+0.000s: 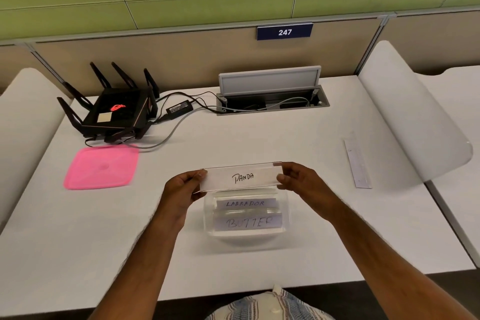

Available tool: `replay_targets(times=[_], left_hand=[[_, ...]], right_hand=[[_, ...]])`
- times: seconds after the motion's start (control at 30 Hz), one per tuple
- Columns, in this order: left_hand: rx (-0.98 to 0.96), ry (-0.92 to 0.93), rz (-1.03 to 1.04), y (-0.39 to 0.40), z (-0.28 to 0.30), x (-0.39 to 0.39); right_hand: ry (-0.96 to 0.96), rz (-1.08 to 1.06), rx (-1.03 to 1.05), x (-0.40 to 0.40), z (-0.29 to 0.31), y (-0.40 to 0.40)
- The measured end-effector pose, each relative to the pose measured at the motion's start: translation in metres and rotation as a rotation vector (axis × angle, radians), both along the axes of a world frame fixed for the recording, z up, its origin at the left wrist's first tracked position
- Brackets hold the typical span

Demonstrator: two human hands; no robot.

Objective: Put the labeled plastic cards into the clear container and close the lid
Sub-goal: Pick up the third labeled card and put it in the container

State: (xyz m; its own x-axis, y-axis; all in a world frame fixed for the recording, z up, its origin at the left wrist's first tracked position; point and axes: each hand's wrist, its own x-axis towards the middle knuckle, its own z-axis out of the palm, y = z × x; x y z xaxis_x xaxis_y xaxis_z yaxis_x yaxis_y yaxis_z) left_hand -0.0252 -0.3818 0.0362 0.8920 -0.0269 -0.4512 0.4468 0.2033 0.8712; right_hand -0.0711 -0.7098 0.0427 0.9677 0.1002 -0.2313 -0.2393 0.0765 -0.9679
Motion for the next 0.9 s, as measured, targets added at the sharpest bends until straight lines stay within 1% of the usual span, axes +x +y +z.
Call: replay_targets(times=[0.2,0.3,0.4,0.47,0.6,0.63,0.8,0.9], left_hand=[[-0.101,0.034,-0.002,0.003,0.0,-0.001],[-0.173,0.029,0.0,0.003,0.0,-0.001],[-0.204,0.013,0.017,0.004,0.001,-0.001],[-0.169,-0.014,0.023,0.006,0.003,0.0],[0.047,-0.094,-0.051,0.011,0.006,0.0],[0.071,-0.105,-0.085,0.013,0.006,-0.001],[0.026,-0.156,-0.283,0.014,0.008,-0.005],[0.009,-0.18,-0.268,0.013,0.006,-0.006]], right_hand=[[-0.006,-0.076,0.071,0.003,-0.012,-0.001],[0.01,-0.119,0.086,0.005,-0.018,-0.002],[0.041,-0.188,0.12,0.006,-0.024,-0.001],[0.052,-0.202,0.13,0.006,-0.027,0.0],[0.064,-0.209,0.145,0.006,-0.029,0.003],[0.067,-0.212,0.156,0.006,-0.028,0.003],[0.062,-0.18,0.155,0.005,-0.022,0.006],[0.074,-0.167,0.112,0.005,-0.021,0.006]])
